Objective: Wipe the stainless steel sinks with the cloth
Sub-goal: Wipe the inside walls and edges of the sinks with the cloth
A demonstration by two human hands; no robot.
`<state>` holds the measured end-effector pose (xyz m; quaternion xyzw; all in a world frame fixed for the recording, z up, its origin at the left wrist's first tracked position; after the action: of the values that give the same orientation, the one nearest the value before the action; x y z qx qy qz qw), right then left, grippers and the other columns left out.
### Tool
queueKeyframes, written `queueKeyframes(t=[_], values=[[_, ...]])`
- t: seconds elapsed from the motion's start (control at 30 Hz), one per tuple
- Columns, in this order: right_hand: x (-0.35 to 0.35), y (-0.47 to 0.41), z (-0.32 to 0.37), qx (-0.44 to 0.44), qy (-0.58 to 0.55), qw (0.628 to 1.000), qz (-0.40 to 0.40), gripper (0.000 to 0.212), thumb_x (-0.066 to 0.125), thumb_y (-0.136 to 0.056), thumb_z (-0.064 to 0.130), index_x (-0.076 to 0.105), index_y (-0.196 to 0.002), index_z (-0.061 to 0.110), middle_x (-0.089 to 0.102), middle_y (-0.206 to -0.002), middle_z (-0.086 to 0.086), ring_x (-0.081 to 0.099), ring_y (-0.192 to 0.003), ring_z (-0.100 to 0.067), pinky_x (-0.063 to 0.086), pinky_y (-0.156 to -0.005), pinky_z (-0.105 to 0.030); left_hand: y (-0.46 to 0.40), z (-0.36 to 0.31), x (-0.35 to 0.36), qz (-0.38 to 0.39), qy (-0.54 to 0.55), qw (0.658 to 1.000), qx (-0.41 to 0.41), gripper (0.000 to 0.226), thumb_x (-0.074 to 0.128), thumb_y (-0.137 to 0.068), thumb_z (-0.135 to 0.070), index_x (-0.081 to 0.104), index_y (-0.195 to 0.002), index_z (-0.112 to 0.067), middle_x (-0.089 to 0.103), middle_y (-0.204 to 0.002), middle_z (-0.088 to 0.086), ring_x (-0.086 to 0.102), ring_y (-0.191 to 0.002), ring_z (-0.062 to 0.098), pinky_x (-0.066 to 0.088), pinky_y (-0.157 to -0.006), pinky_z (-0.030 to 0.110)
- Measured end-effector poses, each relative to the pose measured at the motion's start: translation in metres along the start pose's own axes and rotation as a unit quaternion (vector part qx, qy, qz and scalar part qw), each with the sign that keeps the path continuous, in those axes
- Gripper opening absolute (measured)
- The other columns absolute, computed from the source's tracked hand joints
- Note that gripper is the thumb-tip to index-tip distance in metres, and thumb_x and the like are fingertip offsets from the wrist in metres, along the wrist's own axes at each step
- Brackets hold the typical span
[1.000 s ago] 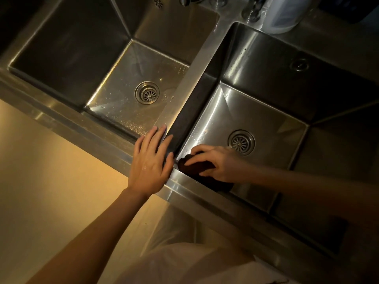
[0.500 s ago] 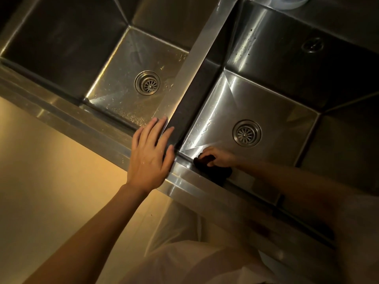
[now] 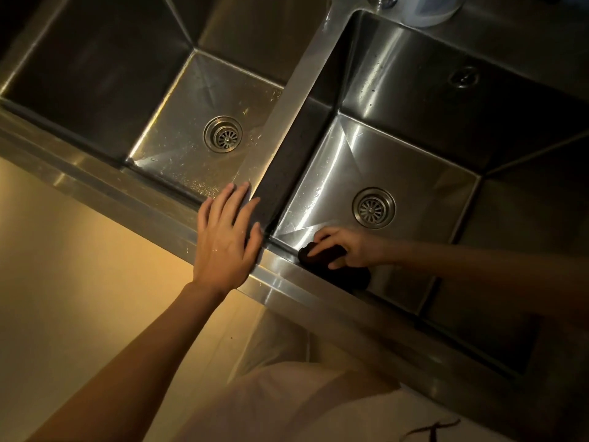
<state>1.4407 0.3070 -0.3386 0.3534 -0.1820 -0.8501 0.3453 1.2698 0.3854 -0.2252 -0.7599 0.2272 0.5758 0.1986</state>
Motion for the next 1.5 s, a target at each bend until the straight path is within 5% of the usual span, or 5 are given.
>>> queueKeyframes(t=[0.27,0.73,1.07,1.27,1.5], values=[[-0.039,0.061,0.037,-0.079,0.003,0.997,-0.021,0.048,0.073,-0.08,0.022,0.061,-0.126,0.034,0.048,-0.134,0.008,0.049,-0.121,-0.01,0.039,-0.099,-0.026,0.002,-0.005,0.0,0.015,-0.007,1.0,0.007,0.048,0.029,-0.099,-0.035,0.052,-0.134,-0.011,0.038,-0.151,0.007,0.022,-0.145,0.023,0.014,-0.118,0.048],[0.058,-0.029,-0.093,0.094,-0.115,0.988,0.032,0.056,0.071,-0.075,-0.008,0.058,-0.129,0.002,0.051,-0.134,-0.02,0.046,-0.128,-0.032,0.033,-0.112,-0.041,0.0,-0.01,-0.001,0.025,-0.024,0.999,0.02,0.05,0.025,-0.099,-0.036,0.056,-0.13,-0.012,0.04,-0.15,0.008,0.027,-0.143,0.024,0.015,-0.117,0.05],[0.019,0.017,-0.048,0.065,-0.126,0.99,0.024,0.053,0.073,-0.076,-0.001,0.064,-0.124,0.018,0.054,-0.13,-0.002,0.052,-0.118,-0.013,0.038,-0.095,-0.007,0.001,-0.008,0.0,0.018,-0.015,0.999,0.029,0.045,0.029,-0.099,-0.034,0.057,-0.127,-0.012,0.042,-0.148,0.007,0.028,-0.142,0.024,0.017,-0.116,0.05],[-0.032,0.08,0.007,0.024,-0.17,0.985,0.008,0.064,0.075,-0.077,0.006,0.058,-0.097,0.065,0.051,-0.116,0.027,0.048,-0.107,0.014,0.039,-0.085,0.003,0.002,-0.013,-0.002,0.036,-0.045,0.998,0.036,0.046,0.03,-0.098,-0.032,0.058,-0.127,-0.009,0.044,-0.147,0.011,0.032,-0.141,0.028,0.02,-0.115,0.052],[-0.016,0.087,-0.015,0.036,-0.162,0.986,-0.008,0.053,0.074,-0.077,0.004,0.064,-0.117,0.037,0.051,-0.13,0.008,0.046,-0.121,-0.005,0.034,-0.1,-0.007,0.0,-0.025,-0.005,0.054,-0.083,0.993,0.063,0.056,0.033,-0.094,-0.047,0.056,-0.129,-0.01,0.043,-0.147,0.012,0.031,-0.139,0.031,0.019,-0.113,0.055]])
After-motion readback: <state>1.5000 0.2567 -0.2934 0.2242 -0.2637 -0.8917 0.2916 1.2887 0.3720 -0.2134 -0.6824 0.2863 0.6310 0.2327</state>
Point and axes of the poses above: each hand's wrist, its own y-axis away from the middle knuckle, its own x-axis out of the palm, z = x × y, the point moved 8 cm from there along -y, towards the middle knuckle
